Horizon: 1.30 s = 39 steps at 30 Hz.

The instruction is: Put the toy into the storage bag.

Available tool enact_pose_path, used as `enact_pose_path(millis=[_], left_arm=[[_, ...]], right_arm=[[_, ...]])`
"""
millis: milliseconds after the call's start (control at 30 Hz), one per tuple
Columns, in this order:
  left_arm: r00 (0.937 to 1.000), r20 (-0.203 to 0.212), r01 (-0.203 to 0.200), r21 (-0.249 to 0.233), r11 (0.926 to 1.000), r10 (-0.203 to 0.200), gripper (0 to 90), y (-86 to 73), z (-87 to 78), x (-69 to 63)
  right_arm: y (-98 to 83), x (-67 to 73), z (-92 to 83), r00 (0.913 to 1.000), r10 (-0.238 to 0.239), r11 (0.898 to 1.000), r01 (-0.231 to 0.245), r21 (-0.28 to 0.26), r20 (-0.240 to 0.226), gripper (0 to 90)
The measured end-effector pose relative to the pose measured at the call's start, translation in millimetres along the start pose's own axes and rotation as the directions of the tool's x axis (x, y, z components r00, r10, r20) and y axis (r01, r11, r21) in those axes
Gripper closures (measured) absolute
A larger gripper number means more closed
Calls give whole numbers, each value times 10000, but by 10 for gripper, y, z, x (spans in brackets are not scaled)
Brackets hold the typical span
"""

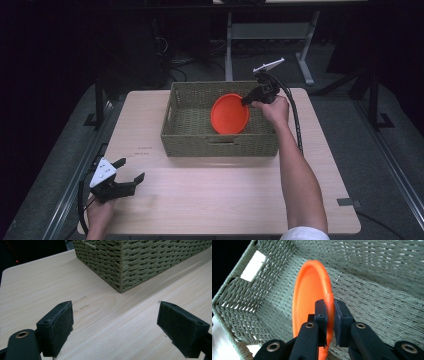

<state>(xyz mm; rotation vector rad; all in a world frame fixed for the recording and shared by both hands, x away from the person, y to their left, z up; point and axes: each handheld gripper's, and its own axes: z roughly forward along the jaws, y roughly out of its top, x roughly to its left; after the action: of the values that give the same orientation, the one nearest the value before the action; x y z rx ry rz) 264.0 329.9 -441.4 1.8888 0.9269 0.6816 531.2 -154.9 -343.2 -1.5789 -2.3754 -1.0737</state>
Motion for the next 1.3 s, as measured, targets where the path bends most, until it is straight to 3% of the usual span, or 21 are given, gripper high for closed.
enact_pose_path(millis=[200, 367, 567, 667, 800, 1000, 1133, 1300], left_arm=[[10000, -8, 69, -81, 9999, -69, 130, -3, -2, 4], [10000, -12, 15, -29, 10000, -15, 130, -2, -1, 4], [10000, -7, 77, -107, 9999, -78, 130, -3, -4, 4], [9999, 1, 106, -109, 9999, -106, 130, -6, -11, 9], [10000, -7, 84, -93, 9999, -84, 130, -7, -12, 15], [9999, 2, 131, -92, 9999, -131, 130, -4, -3, 4], [10000, 5, 65, -97, 9999, -65, 130, -5, -4, 1], [9999, -7, 103, -57, 9999, -103, 130, -7, -1, 5]], right_arm=[[-52, -81, 46, 9997, 244, 9996, -244, 146, 48, 818], [-80, -124, 70, 9986, 292, 9984, -312, 473, 437, 817], [-80, -117, 117, 9989, 322, 9968, -346, 720, 337, 816], [-80, -100, 161, 9963, 220, 9952, -297, 937, 828, 815], [-85, -123, 170, 9959, 350, 9942, -432, 986, 833, 813], [-85, -117, 168, 9955, 402, 9926, -497, 1105, 862, 749], [-107, -123, 202, 9914, 500, 9888, -662, 1339, 1206, 661], [-113, -131, 195, 9918, 484, 9881, -649, 1395, 1186, 658]])
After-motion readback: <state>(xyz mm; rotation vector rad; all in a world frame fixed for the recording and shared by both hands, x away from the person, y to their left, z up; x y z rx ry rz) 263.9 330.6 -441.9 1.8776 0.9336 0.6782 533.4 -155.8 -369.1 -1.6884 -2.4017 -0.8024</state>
